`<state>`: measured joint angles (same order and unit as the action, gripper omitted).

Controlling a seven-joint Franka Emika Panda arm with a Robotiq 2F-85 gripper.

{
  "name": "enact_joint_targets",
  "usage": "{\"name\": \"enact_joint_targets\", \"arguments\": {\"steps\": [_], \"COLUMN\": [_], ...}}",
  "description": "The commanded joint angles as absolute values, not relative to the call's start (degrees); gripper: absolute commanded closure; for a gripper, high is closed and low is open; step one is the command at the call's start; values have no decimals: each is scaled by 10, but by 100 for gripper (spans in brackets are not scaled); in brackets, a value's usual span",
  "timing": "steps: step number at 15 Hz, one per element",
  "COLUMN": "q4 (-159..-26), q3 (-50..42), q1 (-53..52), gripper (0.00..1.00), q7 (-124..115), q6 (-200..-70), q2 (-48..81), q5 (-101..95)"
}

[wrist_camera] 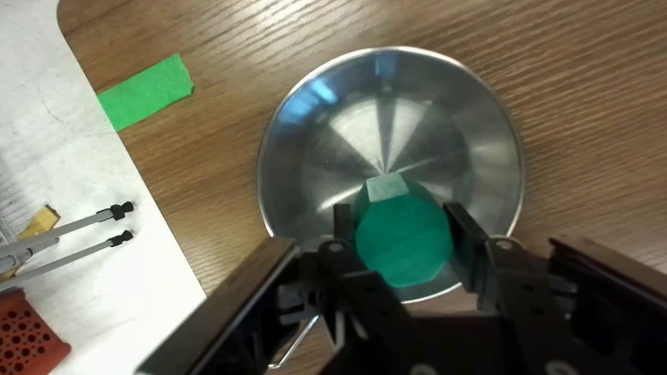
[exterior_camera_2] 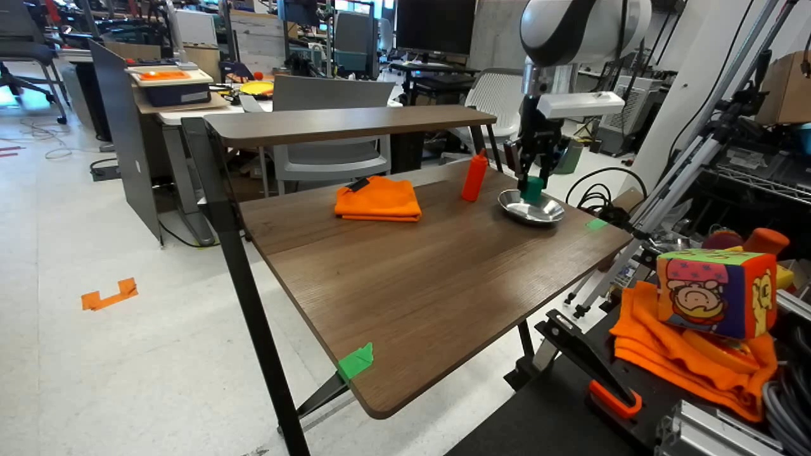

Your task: Remove the green object from the pan

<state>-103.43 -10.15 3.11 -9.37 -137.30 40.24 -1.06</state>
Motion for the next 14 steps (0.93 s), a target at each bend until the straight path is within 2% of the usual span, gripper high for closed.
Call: {"name": "enact_joint_targets", "arguments": {"steps": [1, 6, 14], "q4": [-1173, -1274, -1307], "q3": [-101, -52, -23], "q1": [9, -9, -39], "gripper": [80, 80, 80], "q7": [-98, -80, -88], "q6": [-1419, -1446, -1458], "q2": [274, 188, 229], "q5": [-36, -24, -40]}}
